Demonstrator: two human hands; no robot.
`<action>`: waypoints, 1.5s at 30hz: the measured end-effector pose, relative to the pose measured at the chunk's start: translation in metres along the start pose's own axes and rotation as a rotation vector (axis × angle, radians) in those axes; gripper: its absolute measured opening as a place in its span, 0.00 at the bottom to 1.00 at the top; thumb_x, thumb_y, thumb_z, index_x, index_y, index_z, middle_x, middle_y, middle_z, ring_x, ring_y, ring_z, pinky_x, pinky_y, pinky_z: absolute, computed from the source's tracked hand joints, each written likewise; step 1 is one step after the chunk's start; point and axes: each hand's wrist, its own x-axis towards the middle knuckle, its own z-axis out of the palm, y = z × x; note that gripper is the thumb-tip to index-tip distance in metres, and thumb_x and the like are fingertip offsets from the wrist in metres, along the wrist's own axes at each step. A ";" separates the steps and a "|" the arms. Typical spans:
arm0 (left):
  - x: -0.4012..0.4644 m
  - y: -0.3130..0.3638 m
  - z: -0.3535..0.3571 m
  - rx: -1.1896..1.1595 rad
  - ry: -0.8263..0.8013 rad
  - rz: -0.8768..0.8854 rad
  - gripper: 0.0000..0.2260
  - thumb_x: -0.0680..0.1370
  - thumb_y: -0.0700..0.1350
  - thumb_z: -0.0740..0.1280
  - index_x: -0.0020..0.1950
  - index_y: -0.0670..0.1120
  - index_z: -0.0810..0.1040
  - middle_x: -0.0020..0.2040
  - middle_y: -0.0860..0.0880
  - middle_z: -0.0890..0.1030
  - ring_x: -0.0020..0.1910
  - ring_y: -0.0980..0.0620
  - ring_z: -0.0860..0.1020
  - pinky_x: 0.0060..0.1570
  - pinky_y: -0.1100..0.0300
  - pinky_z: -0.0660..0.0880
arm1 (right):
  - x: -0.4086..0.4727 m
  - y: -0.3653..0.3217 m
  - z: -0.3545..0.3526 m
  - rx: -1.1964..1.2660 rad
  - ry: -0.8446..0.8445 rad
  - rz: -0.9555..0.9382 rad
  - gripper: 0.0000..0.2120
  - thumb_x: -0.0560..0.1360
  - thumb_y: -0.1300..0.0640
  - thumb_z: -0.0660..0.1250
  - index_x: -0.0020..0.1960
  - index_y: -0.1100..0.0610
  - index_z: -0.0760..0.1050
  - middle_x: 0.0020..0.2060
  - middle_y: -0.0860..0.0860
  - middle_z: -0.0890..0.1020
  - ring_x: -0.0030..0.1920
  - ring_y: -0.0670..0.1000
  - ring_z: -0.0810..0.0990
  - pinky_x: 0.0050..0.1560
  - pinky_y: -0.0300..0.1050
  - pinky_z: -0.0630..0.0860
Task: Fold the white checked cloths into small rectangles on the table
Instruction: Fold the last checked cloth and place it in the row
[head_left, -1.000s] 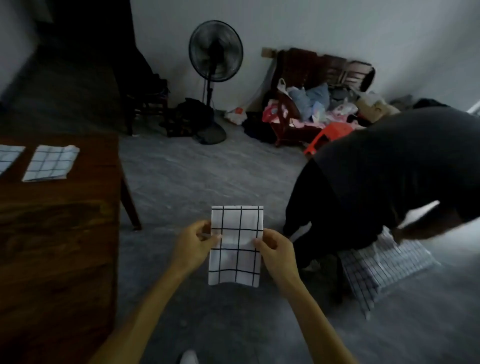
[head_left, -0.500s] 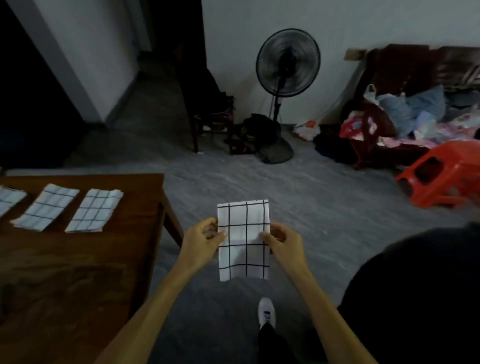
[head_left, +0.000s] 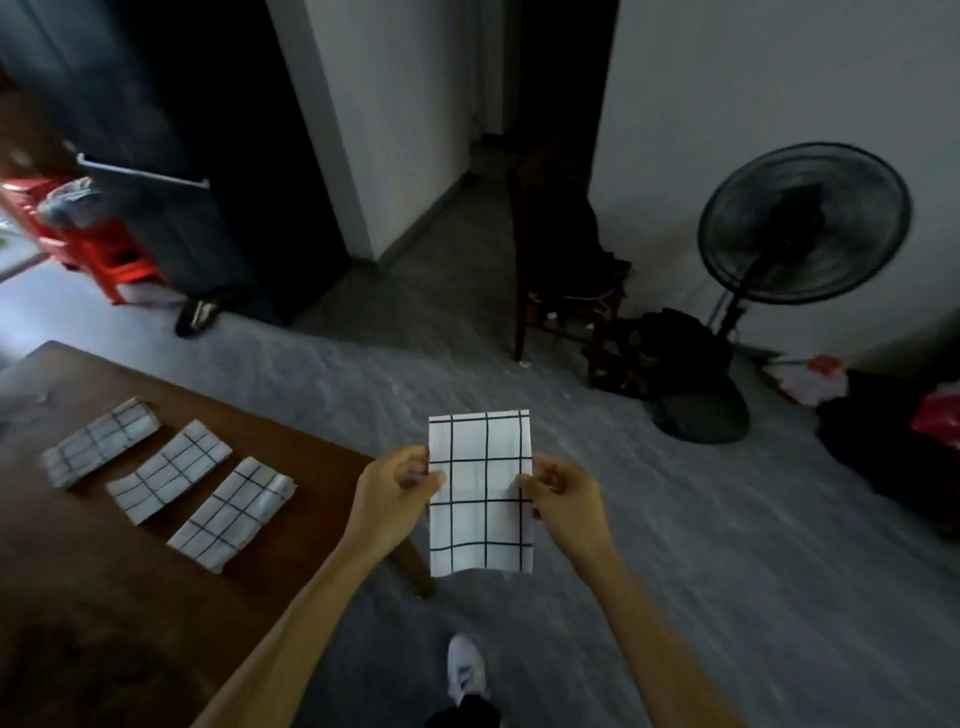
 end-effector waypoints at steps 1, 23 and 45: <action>0.018 -0.006 -0.001 -0.001 0.030 -0.010 0.07 0.74 0.41 0.70 0.51 0.49 0.81 0.44 0.54 0.84 0.42 0.56 0.82 0.42 0.57 0.80 | 0.023 -0.004 0.006 -0.019 -0.026 -0.010 0.10 0.75 0.61 0.68 0.43 0.46 0.79 0.37 0.44 0.84 0.37 0.40 0.82 0.34 0.32 0.75; 0.334 -0.128 -0.153 -0.297 0.800 -0.351 0.07 0.74 0.43 0.71 0.51 0.46 0.79 0.45 0.47 0.81 0.42 0.51 0.82 0.37 0.60 0.80 | 0.475 -0.107 0.292 -0.267 -0.781 -0.122 0.07 0.73 0.58 0.72 0.47 0.47 0.78 0.43 0.47 0.85 0.45 0.47 0.84 0.39 0.38 0.77; 0.401 -0.211 -0.353 -0.349 1.745 -0.652 0.10 0.73 0.45 0.71 0.49 0.57 0.74 0.48 0.56 0.79 0.49 0.55 0.78 0.45 0.57 0.80 | 0.549 -0.175 0.693 -0.389 -1.702 -0.333 0.10 0.75 0.63 0.68 0.51 0.50 0.79 0.46 0.47 0.84 0.46 0.45 0.83 0.45 0.36 0.78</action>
